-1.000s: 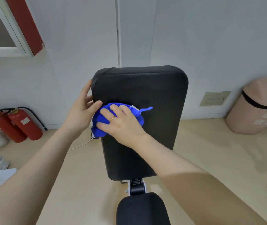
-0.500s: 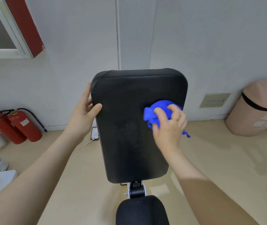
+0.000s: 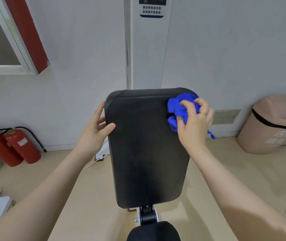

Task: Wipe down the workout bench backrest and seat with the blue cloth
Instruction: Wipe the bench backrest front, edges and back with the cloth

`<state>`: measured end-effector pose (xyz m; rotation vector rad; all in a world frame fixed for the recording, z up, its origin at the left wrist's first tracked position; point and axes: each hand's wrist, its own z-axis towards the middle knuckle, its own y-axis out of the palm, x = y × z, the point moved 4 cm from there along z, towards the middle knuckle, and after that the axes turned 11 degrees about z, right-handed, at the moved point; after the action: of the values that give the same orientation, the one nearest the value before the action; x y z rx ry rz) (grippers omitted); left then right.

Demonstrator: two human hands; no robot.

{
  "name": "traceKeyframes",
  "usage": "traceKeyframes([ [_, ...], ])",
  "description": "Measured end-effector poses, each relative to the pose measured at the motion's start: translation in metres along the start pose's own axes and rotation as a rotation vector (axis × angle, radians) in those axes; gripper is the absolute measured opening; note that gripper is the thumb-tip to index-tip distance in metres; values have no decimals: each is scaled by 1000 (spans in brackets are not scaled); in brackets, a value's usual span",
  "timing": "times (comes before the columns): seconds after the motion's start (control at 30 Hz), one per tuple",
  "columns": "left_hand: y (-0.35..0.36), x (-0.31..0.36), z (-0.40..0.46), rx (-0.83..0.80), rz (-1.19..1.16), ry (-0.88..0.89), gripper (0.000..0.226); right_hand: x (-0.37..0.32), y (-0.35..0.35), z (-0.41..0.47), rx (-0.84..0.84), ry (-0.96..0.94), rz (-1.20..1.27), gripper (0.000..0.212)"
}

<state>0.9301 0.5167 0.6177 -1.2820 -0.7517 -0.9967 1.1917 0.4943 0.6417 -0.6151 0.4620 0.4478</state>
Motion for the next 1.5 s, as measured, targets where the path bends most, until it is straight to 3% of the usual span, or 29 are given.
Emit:
traceKeyframes([
  [0.1,-2,-5,4,-13,-11,6,62,-34,5,23,36,161,-7,32],
  [0.23,-2,-12,8,-15,-62,-40,65,-118,50,24,-132,-122,-114,29],
  [0.33,-6,-14,10,26,-69,-39,66,-169,86,10,-254,-187,-220,23],
  [0.4,-7,-12,11,62,-6,-12,54,-187,97,0,-344,-325,-307,17],
  [0.47,-8,-13,7,30,-86,-22,56,-185,96,1,-460,-440,-342,23],
  [0.57,-10,-17,-1,-72,-224,-73,77,-146,67,37,-393,-221,-278,26],
  [0.67,-17,-22,-3,-106,-115,-40,64,-89,29,68,-280,107,-323,25],
  [0.8,-20,-20,-1,-134,-66,-5,53,-92,35,57,-199,147,-351,29],
  [0.93,-19,-6,-1,-50,-52,89,64,-135,63,32,-219,-12,-322,34],
  [1.1,-9,20,0,171,208,268,75,-149,68,22,-374,-261,-240,36],
  [1.2,1,41,0,289,392,428,67,-104,42,45,-309,-106,-242,34],
  [1.33,29,62,-2,298,717,641,58,-35,-1,63,-243,135,-209,29],
  [1.5,64,76,-9,316,1055,613,80,4,-14,68,-219,262,148,18],
])
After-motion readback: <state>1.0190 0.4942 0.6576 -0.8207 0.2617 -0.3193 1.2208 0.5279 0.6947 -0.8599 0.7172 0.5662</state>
